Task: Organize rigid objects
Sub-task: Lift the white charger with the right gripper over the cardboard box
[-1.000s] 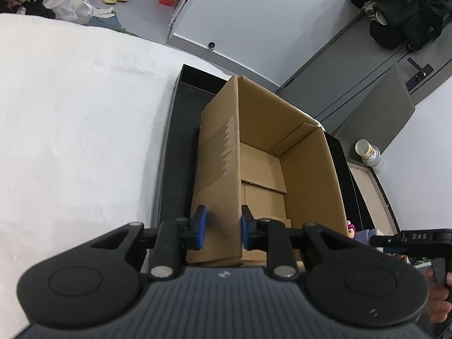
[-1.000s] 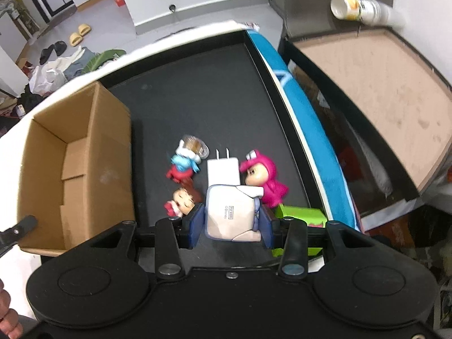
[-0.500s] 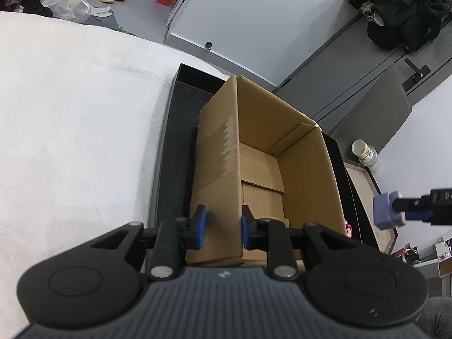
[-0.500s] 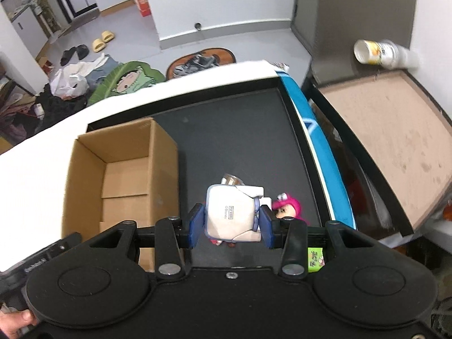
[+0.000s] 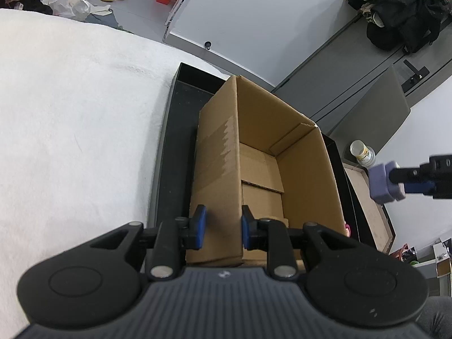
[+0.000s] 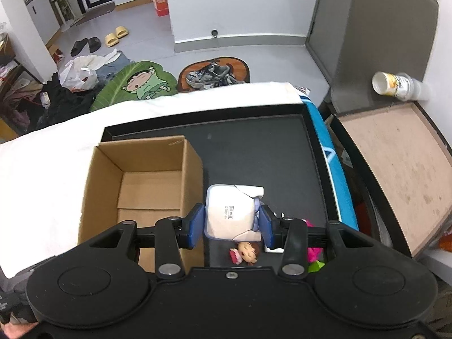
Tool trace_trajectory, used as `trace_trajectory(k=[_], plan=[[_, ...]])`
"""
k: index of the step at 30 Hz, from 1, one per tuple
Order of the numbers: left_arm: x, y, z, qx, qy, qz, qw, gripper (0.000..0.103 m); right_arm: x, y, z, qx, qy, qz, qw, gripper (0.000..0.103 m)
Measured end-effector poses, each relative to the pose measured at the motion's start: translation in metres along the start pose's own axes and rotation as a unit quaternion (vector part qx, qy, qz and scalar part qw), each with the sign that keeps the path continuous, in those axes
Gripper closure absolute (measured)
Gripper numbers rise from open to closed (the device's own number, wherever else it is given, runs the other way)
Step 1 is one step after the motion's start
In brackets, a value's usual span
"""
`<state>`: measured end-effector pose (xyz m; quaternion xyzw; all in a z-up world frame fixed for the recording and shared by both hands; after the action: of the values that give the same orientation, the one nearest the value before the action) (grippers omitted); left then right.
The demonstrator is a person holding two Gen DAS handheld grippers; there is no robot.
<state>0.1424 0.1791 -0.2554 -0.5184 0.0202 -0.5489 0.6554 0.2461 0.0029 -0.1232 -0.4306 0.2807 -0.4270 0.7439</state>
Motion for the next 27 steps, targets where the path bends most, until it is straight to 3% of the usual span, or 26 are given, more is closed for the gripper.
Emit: trace_trajectory(k=[27], plan=[[-0.003,0.001,-0.001,0.001,-0.006,-0.013,0.9999,0.079,-0.116,0.055,0.008,-0.017,-0.076,0.056,0.995,0.062]])
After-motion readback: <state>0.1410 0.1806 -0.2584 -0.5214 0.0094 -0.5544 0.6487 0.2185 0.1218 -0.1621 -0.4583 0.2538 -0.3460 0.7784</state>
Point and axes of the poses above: each gripper's, at about its wrist camera, not at the fingertips, and y roughly the way its jaws point, x to its right, z to its top, the point moved 8 cm from there along y, roughly the way its jaws point, and after that the axes turned 1 degree about z, right-handed, at the moved point
